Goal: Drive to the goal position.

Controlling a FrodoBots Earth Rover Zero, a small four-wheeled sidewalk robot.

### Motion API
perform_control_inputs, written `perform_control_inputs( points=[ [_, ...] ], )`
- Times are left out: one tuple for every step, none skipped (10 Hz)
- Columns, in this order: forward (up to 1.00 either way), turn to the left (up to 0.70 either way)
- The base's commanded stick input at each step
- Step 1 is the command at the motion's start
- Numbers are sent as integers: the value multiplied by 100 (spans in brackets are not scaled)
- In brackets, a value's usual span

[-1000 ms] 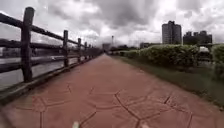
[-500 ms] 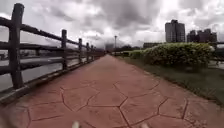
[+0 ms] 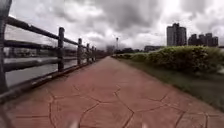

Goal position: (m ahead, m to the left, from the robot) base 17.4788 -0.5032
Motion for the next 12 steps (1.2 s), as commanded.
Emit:
perform_control_inputs(
  points=[
    [70,0],
    [70,0],
    [70,0],
    [70,0],
    [70,0],
    [70,0],
    [70,0],
    [70,0],
    [70,0],
    [70,0],
    [70,0],
    [70,0]
  ],
)
